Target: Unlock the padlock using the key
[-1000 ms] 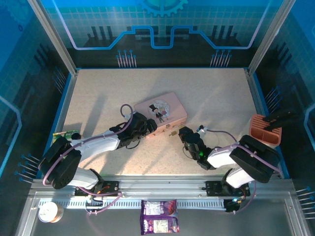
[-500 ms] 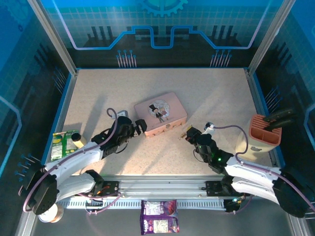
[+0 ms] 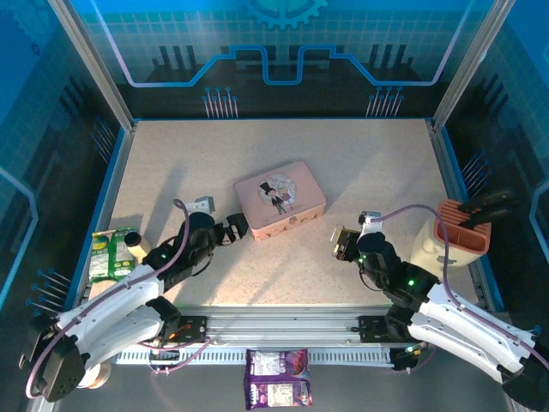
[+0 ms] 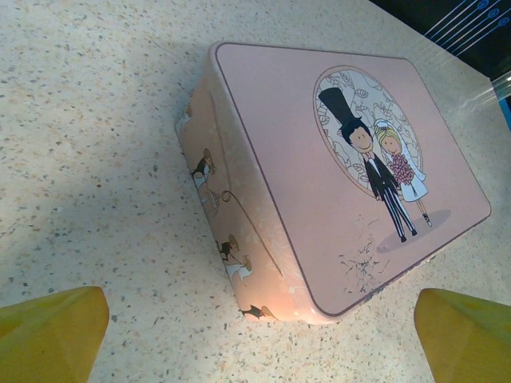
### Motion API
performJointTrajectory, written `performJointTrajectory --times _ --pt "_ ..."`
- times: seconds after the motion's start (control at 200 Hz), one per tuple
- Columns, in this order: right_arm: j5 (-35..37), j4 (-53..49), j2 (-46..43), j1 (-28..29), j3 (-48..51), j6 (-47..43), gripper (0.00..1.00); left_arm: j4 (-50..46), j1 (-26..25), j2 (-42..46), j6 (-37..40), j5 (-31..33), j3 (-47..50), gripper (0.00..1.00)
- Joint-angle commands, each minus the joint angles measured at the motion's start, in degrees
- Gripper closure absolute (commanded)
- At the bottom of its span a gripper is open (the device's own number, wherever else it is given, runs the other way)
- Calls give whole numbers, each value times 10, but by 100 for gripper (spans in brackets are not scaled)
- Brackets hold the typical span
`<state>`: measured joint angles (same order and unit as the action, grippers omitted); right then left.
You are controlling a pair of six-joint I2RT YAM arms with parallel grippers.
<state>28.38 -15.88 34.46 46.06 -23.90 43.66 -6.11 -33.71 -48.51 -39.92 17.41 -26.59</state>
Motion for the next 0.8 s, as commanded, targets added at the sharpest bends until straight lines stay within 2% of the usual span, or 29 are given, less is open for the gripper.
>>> performJointTrajectory --times 0.0,0.32,0.795 --pt "-7 -116 0 -3 -33 -50 100 -16 7 33 21 22 13 1" --pt "-7 -181 63 15 -67 -45 100 -61 9 61 28 15 17 1" --pt "-36 -194 148 14 -70 -26 100 -79 9 65 24 -5 19 1"
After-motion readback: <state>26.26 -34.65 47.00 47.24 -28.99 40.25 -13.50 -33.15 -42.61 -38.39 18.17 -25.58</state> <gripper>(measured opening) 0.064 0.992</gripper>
